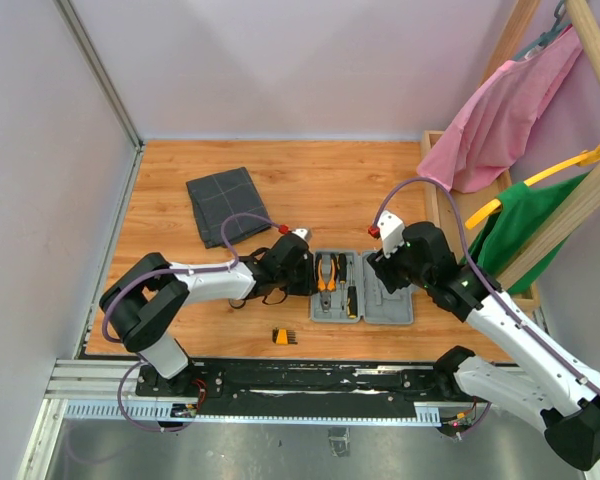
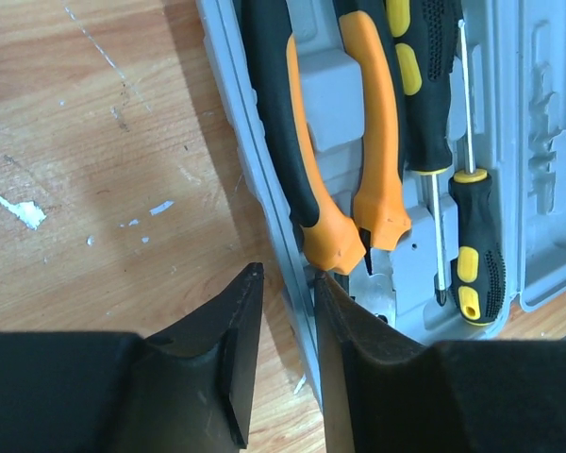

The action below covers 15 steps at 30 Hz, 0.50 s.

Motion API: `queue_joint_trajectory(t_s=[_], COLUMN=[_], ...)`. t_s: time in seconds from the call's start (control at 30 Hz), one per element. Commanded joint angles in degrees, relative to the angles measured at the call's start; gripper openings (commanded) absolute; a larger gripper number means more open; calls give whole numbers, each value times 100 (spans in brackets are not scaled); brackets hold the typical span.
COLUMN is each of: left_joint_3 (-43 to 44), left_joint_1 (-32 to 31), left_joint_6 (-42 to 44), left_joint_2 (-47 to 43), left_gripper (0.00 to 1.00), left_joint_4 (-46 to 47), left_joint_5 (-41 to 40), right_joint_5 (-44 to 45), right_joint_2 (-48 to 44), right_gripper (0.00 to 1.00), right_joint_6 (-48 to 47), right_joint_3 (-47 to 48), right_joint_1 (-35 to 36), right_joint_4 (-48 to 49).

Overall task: Sort the tools into containers
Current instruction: Move the storage box to the center of the board.

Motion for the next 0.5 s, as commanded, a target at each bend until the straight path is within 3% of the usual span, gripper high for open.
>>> queue_joint_trajectory(t_s=[0.0,0.27,0.47], left_joint_3=[145,17,-308], left_joint_1=[8,111,454], left_joint_6=[35,141,227], left_joint_2=[114,-60,-373], left_gripper=[30,15,9], left_joint_4=[-97,-327,-402], left_joint_5=[-316,-582,-579], right_joint_5=[-44,-301,-601], right_joint_2=[-91,95,254], right_gripper=[8,9,10], right_joint_6=[-20,-129,-262], right_joint_3=[-81,-74,-61], right_joint_1=[-191,-194,-142], right_joint_4=[138,168,238])
